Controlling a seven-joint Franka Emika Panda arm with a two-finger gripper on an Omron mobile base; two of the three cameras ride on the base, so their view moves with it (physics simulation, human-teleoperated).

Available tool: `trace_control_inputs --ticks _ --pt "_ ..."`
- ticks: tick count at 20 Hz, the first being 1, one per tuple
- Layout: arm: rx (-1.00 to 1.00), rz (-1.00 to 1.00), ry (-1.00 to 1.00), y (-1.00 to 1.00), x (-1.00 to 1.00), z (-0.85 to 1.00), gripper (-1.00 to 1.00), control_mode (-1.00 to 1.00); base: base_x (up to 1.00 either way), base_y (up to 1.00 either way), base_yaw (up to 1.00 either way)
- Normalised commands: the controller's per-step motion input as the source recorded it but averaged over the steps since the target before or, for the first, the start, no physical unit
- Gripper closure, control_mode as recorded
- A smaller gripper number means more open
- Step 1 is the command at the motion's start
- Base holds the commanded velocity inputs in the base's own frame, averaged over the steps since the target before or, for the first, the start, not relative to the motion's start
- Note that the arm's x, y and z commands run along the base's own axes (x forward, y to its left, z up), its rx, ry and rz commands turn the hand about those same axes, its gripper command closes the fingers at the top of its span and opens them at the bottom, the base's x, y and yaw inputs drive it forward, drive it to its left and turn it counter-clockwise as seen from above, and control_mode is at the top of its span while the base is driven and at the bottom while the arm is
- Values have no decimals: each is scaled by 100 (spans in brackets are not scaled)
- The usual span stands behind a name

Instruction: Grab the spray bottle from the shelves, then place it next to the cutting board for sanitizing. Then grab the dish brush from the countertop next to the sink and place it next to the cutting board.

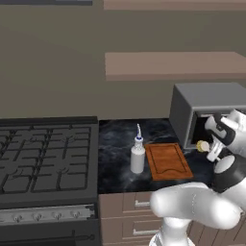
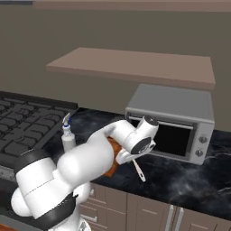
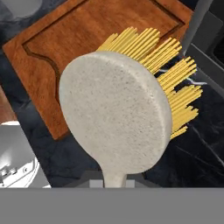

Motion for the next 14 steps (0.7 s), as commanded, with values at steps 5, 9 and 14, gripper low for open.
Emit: trace_control_inputs --ticks 5,9,14 --pt "0 0 11 -7 1 -56 100 -100 0 0 0" --pt "0 0 1 0 24 -39 100 -100 0 0 0" --pt "0 2 2 0 39 -29 100 -100 0 0 0"
